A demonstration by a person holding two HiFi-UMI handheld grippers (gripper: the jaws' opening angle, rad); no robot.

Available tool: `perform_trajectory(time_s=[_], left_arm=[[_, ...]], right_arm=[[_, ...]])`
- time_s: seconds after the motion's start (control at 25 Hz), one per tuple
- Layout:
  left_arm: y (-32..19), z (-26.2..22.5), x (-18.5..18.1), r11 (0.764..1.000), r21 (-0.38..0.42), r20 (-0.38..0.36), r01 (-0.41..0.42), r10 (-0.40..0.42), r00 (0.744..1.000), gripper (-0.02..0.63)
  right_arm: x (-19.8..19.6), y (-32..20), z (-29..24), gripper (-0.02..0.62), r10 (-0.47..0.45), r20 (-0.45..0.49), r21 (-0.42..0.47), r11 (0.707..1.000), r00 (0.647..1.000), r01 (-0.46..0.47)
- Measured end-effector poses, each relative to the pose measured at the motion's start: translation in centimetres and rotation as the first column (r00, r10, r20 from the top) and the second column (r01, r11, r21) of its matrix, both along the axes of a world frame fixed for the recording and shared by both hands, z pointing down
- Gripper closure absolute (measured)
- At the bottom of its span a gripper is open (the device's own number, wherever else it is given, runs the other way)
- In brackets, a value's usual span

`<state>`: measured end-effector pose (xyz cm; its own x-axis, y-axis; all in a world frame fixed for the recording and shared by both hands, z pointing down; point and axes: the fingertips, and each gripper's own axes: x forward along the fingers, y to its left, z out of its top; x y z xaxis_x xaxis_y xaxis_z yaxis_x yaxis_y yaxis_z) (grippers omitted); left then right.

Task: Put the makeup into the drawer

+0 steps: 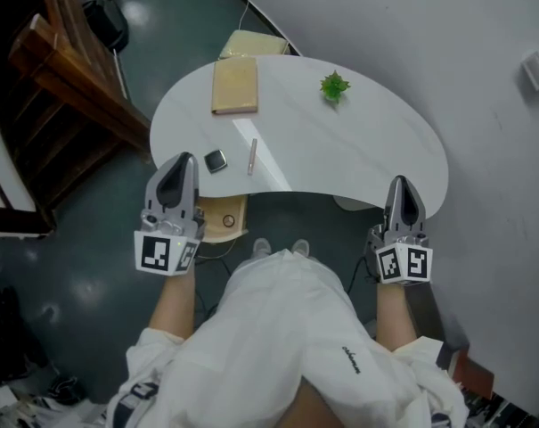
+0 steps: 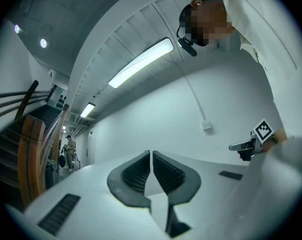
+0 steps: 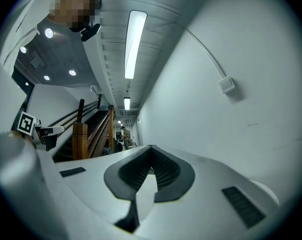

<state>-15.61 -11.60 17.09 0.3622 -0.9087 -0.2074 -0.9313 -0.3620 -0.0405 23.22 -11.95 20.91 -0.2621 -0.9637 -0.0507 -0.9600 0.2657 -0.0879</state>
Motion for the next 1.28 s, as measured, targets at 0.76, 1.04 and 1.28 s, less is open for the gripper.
perform_trajectory(time_s=[0.76, 1.04, 1.28], left_arm=[[-0.6, 1.4, 1.3, 0.999, -0.042, 0.018, -0.014, 0.015, 1.000, 0.568], [-0.9, 1.7, 1.5, 0.999, -0.048, 0.024, -0.021, 0.023, 0.999, 0.568], [-0.9, 2.2, 1.6, 0.998, -0.049, 0.036, -0.024, 0.026, 0.999, 0.568]], right_arm=[[0.7, -0.2, 0.6, 0.578, 0.018, 0.014, -0.027, 0.999, 1.000, -0.017], [0.5, -0.5, 0.9, 0.578, 0.015, 0.008, -0.033, 0.999, 1.000, -0.015], [0.2, -0.7, 1.1, 0.578, 0.009, 0.022, -0.035, 0.999, 1.000, -0.008]])
